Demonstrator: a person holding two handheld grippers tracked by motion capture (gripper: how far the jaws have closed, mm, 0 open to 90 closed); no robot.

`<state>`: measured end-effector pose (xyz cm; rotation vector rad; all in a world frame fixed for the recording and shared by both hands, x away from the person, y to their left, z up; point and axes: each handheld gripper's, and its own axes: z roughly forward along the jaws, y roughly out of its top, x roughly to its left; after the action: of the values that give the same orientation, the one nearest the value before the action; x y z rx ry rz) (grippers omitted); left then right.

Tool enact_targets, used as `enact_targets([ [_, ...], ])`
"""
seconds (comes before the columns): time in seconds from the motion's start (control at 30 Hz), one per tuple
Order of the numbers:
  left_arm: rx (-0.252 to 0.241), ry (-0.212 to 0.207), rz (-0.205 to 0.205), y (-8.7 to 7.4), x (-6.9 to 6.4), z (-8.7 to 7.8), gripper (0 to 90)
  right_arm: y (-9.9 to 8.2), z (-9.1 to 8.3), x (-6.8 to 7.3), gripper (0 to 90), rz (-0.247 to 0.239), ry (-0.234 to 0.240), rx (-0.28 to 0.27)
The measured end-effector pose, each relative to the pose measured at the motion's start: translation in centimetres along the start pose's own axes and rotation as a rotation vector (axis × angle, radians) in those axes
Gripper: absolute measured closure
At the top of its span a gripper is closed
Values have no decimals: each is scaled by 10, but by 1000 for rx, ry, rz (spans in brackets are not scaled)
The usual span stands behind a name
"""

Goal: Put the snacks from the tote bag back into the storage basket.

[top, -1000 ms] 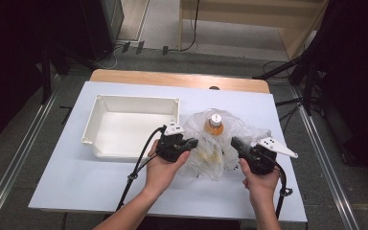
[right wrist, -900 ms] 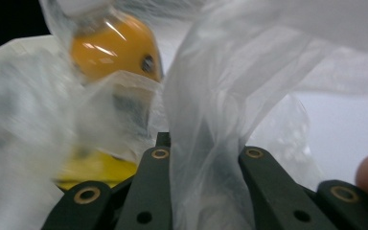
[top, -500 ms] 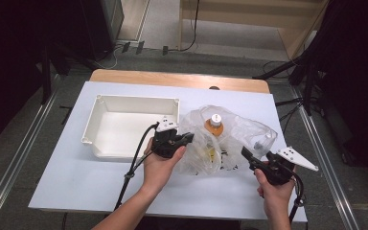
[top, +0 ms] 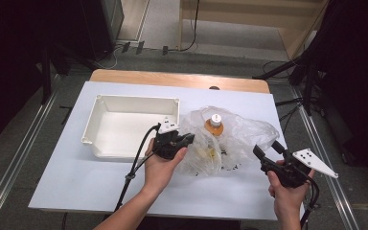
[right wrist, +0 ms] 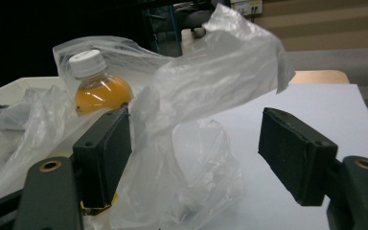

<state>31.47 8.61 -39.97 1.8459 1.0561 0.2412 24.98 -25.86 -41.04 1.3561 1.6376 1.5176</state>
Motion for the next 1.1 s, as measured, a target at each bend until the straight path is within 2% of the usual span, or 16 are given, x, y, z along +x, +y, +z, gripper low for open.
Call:
enact_targets([
  [0.07,4,-2,-1,-1,0,1,859,2,-2,1,280,-10,-28,-17],
  [0.27,3,0,10,-2,-4,2,858,12,-11,3,290,5,-49,-76],
  [0.33,7,2,9,-3,-4,3,857,15,-14,5,291,-4,-63,-96],
  [0.57,14,4,9,-11,-7,8,859,22,-14,13,297,-23,-60,-124],
  [0.77,22,20,35,-18,-10,11,864,20,-2,24,318,-43,-36,-106],
  [0.87,20,31,41,-22,-11,12,868,20,4,27,367,-47,-24,-103],
  [0.93,20,40,58,-25,-12,12,872,20,9,28,421,-42,-11,-105],
  [1.1,12,54,73,-37,-15,12,875,13,29,34,528,-47,-33,-57],
])
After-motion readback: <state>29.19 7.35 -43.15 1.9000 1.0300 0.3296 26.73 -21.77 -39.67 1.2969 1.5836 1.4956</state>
